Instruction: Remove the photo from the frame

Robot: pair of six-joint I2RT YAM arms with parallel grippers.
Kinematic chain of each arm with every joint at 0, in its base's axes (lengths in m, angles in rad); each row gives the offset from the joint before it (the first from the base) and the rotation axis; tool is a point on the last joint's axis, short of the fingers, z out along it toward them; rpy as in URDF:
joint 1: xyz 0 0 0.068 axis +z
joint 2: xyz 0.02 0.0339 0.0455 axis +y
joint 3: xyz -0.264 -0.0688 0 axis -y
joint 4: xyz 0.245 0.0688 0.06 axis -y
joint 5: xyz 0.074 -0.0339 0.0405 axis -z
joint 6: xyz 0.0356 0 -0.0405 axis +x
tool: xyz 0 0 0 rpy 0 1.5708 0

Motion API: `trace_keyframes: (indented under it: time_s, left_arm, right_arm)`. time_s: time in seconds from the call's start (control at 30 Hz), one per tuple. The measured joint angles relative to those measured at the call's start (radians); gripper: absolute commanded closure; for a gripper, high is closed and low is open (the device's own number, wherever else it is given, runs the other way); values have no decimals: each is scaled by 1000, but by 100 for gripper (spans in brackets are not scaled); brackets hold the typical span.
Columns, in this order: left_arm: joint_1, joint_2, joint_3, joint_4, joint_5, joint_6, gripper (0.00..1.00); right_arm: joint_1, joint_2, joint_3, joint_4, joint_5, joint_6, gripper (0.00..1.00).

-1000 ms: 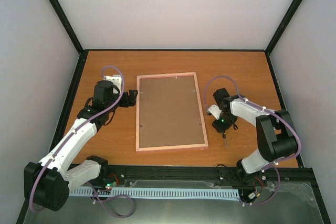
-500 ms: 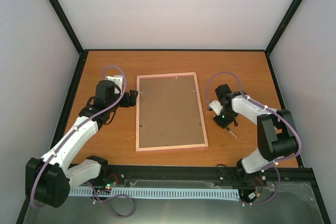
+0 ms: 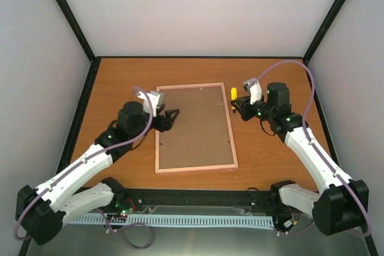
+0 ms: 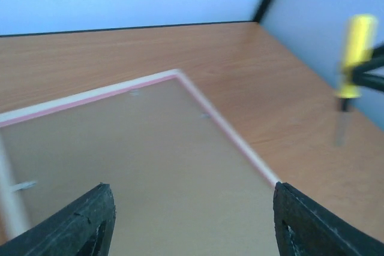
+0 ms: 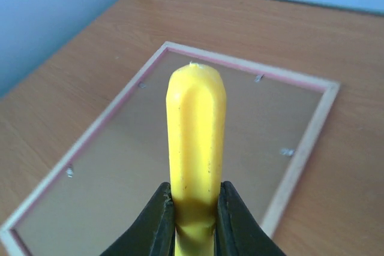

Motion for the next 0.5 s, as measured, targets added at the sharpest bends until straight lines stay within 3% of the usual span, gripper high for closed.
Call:
trace_keyframes:
  time_s: [0.1, 0.3, 0.43, 0.5]
  left_arm:
    - [-136, 12, -6, 69, -18, -26, 32]
    - [-324, 185, 10, 163, -69, -48, 39]
    - [-395, 361, 112, 163, -89, -24, 60]
    - [-405, 436, 176, 167, -96, -15, 63]
  right_arm:
    - [0, -1, -91, 132, -45, 186, 97]
    - [0, 46, -132, 164, -56, 393, 97]
    - [0, 37, -131, 174, -41, 459, 97]
    - [0, 31, -131, 174, -25, 474, 97]
